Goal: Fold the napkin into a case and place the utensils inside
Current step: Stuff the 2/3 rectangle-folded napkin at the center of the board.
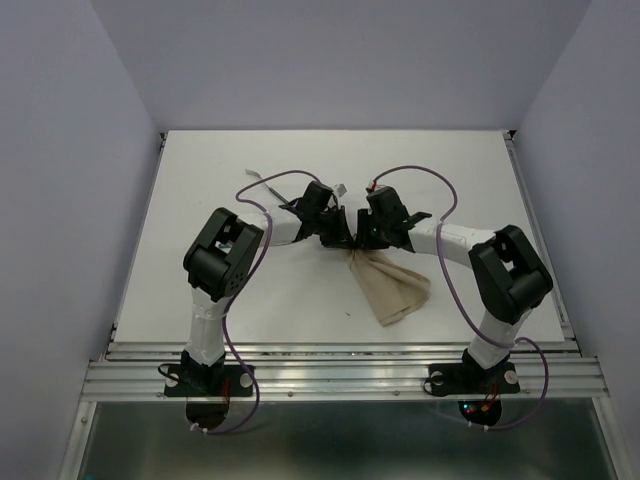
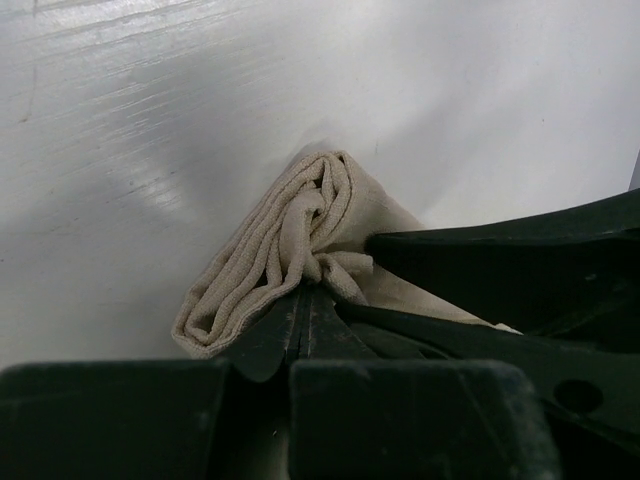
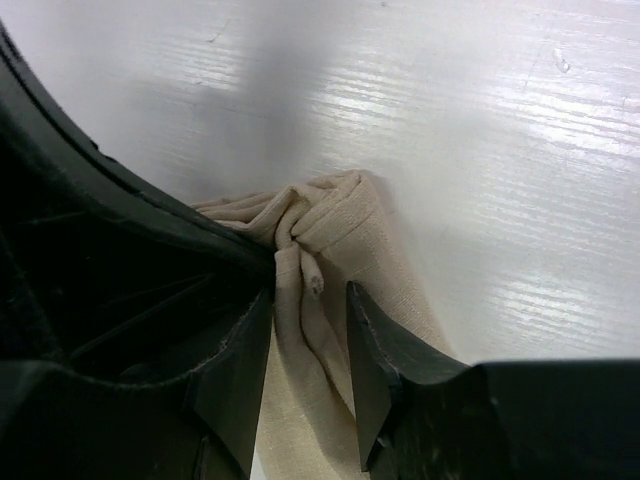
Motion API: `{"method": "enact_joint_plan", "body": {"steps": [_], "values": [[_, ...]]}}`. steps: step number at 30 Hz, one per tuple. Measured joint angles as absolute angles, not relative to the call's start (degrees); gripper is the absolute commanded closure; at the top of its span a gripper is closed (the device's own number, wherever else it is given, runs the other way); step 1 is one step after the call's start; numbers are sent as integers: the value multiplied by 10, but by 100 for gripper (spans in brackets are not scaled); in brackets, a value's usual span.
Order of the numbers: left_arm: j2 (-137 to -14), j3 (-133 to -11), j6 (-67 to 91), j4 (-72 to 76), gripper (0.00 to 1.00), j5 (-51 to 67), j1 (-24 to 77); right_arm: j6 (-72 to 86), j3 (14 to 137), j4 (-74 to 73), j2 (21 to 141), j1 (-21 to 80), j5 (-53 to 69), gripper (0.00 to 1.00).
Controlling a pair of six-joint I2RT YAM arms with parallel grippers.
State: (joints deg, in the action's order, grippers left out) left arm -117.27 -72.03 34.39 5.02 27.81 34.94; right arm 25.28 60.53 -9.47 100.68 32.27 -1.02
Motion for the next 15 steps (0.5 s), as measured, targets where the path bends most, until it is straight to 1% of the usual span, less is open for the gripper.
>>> {"method": "enact_joint_plan", "body": {"steps": [3, 4, 7, 8, 9, 10, 15], "values": [[-1173, -720, 343, 49, 100, 278, 349, 253, 606, -94, 1013, 321, -10, 66], [-1173, -720, 343, 49, 100, 278, 349, 254, 606, -94, 1014, 319, -10, 72], [-1173, -720, 343, 49, 100, 278, 349, 257, 606, -89, 1016, 318, -8, 81], [-1173, -720, 343, 49, 100, 278, 349, 257, 606, -88, 1016, 318, -8, 88], [-1173, -720, 343, 49, 100, 278, 349, 257, 606, -86, 1016, 318, -3, 92], [-1173, -720, 343, 49, 100, 278, 349, 260, 606, -84, 1016, 318, 0, 98], [-1173, -720, 343, 49, 100, 278, 349, 263, 602, -74, 1016, 318, 16, 99]]}}
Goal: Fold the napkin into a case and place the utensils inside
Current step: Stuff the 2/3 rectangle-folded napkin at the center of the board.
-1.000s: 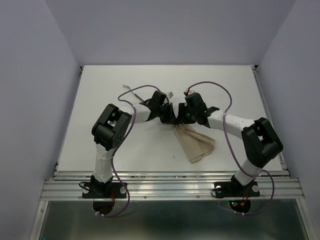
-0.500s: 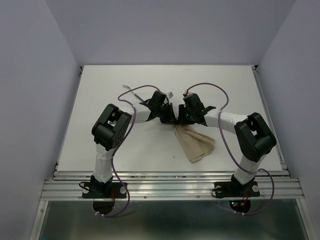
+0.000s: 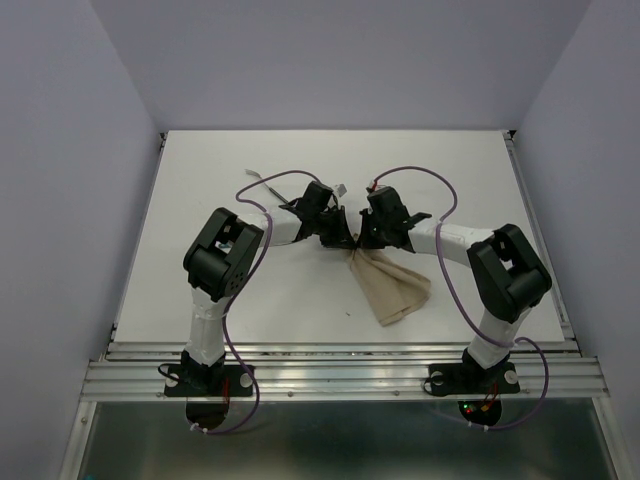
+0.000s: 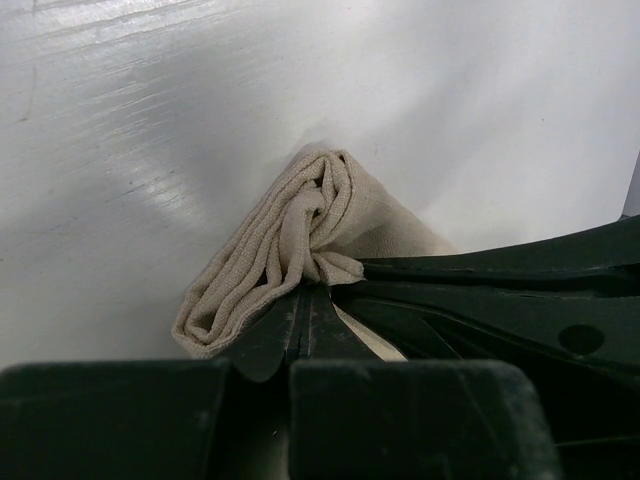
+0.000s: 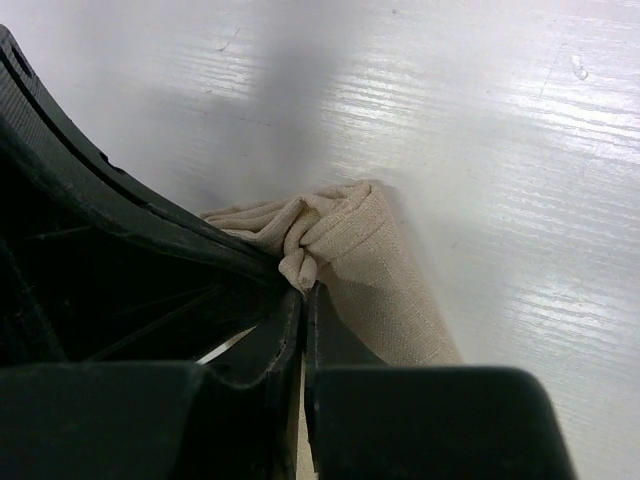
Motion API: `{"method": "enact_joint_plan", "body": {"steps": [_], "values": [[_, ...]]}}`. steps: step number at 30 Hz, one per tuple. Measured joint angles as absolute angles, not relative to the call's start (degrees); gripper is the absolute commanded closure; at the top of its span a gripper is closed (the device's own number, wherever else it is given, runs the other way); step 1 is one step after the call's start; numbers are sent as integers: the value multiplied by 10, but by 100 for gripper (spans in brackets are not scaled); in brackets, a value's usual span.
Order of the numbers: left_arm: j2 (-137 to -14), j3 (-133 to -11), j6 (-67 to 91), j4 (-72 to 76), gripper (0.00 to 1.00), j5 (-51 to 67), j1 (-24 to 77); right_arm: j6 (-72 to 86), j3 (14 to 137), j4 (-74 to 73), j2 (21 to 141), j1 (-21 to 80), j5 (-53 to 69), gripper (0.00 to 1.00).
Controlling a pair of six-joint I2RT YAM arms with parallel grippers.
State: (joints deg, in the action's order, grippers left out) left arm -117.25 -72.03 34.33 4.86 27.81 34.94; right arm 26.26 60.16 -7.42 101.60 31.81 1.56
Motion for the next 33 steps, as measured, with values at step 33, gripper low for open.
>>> {"method": "enact_joint_plan", "body": {"steps": [33], "values": [[-1133, -712, 375, 50, 100, 312, 340, 247, 564, -39, 995, 314, 67, 99]]}}
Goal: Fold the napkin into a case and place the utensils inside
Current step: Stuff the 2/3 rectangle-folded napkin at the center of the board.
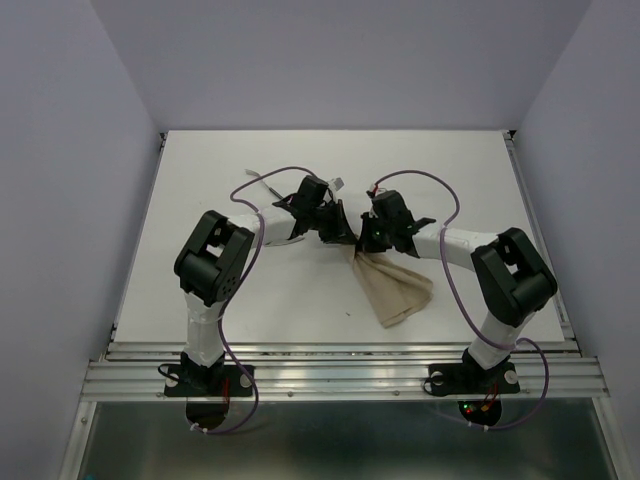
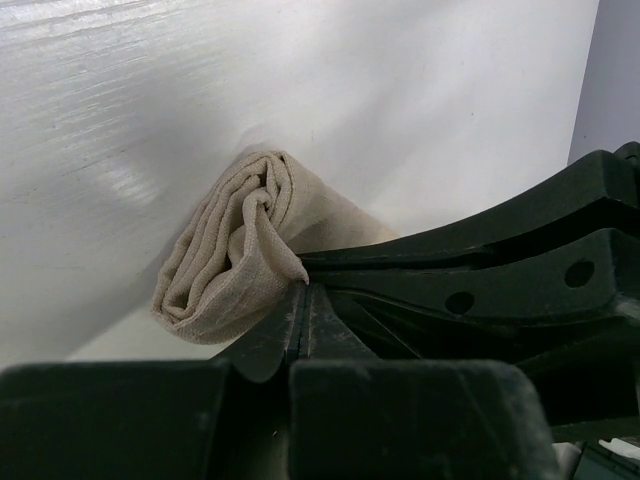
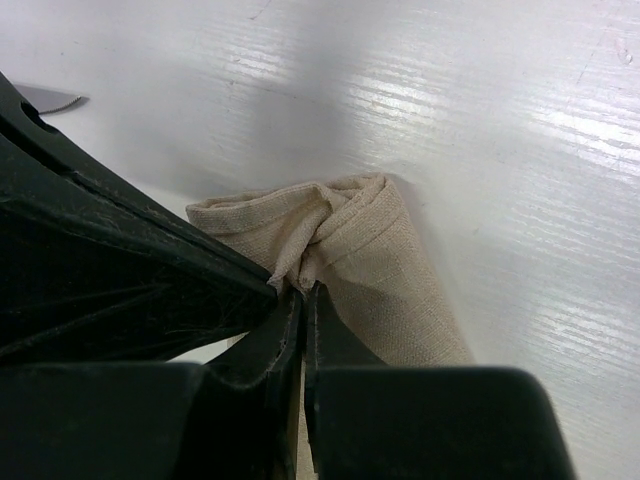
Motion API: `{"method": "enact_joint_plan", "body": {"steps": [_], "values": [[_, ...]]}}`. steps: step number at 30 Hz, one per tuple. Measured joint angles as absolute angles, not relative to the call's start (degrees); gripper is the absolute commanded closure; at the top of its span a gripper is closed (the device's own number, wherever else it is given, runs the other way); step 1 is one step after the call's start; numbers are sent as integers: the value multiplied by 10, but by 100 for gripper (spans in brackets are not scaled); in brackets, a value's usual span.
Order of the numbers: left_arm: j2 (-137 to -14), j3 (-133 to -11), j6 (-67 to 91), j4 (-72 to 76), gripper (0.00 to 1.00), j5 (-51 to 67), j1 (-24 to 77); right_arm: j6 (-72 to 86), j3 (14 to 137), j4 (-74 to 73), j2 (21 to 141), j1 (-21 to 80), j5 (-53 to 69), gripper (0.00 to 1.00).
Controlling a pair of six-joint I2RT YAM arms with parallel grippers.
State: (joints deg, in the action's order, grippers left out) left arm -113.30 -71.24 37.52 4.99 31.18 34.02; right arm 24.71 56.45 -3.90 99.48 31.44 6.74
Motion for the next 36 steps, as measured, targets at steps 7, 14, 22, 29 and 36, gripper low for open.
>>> {"method": "enact_joint_plan", "body": {"steps": [7, 14, 22, 29, 36], "values": [[-1133, -712, 378, 51, 100, 315, 338, 241, 560, -23, 997, 310, 82, 70], [-1133, -712, 382, 57, 100, 320, 337, 238, 533, -7, 984, 309, 128, 64], [-1133, -712, 385, 63, 100, 326, 337, 246, 517, 19, 968, 309, 153, 90], [-1133, -709, 384, 67, 100, 326, 337, 257, 520, 28, 985, 309, 155, 98], [-1133, -704, 384, 75, 100, 316, 335, 267, 532, 36, 1018, 309, 154, 98]]}}
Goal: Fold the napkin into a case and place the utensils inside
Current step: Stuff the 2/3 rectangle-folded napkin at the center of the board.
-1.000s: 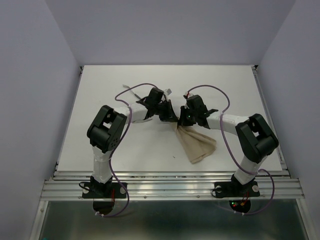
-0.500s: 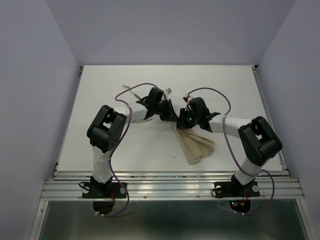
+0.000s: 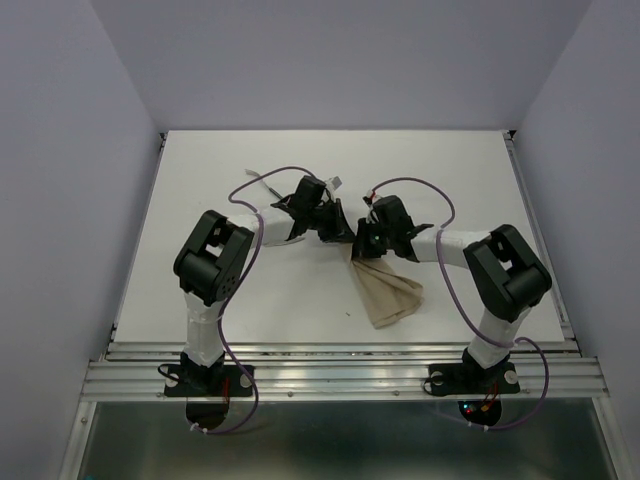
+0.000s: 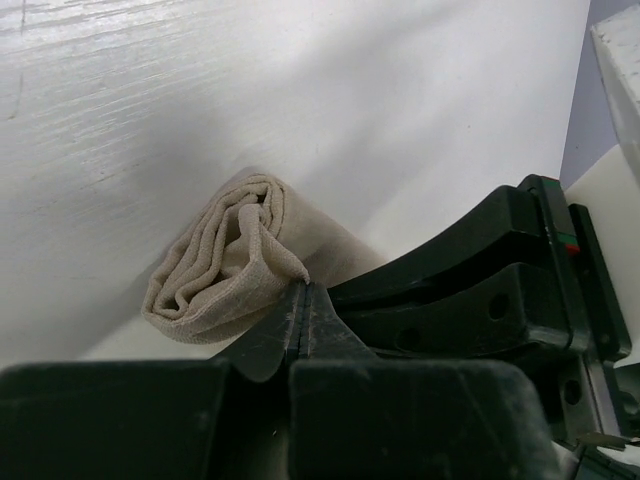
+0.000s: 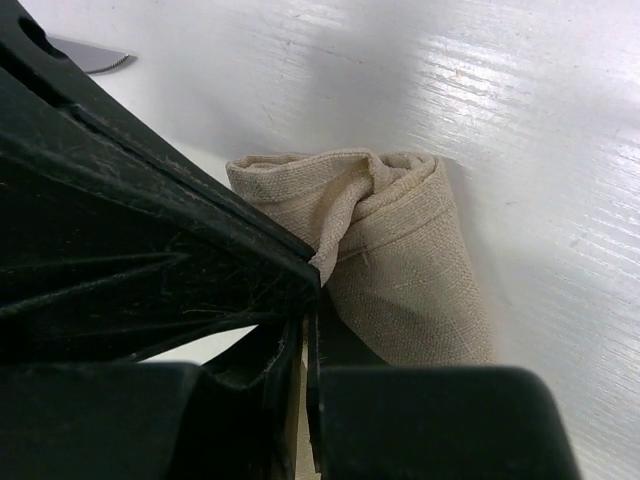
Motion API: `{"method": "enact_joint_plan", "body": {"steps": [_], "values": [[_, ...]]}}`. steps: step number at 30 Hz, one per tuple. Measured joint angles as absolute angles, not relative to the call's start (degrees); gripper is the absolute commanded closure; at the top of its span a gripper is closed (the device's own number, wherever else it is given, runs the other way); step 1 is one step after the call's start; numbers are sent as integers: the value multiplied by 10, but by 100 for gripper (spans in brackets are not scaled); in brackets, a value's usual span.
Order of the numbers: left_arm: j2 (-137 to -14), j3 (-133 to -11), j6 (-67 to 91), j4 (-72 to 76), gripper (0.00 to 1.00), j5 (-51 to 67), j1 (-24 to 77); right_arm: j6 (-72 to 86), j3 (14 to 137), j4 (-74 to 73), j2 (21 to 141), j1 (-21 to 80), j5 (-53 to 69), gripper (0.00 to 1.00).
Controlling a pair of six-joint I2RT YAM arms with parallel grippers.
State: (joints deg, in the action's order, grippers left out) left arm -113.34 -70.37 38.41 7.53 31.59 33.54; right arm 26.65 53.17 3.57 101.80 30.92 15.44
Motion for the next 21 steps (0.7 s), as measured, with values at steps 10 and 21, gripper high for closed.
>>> {"method": "enact_joint_plan", "body": {"steps": [10, 21], "values": [[-1140, -686, 382, 84, 100, 309, 333, 279, 535, 35, 1016, 311, 154, 72], [-1154, -686, 379, 82, 100, 317, 334, 280, 517, 34, 937, 312, 132, 67]]}}
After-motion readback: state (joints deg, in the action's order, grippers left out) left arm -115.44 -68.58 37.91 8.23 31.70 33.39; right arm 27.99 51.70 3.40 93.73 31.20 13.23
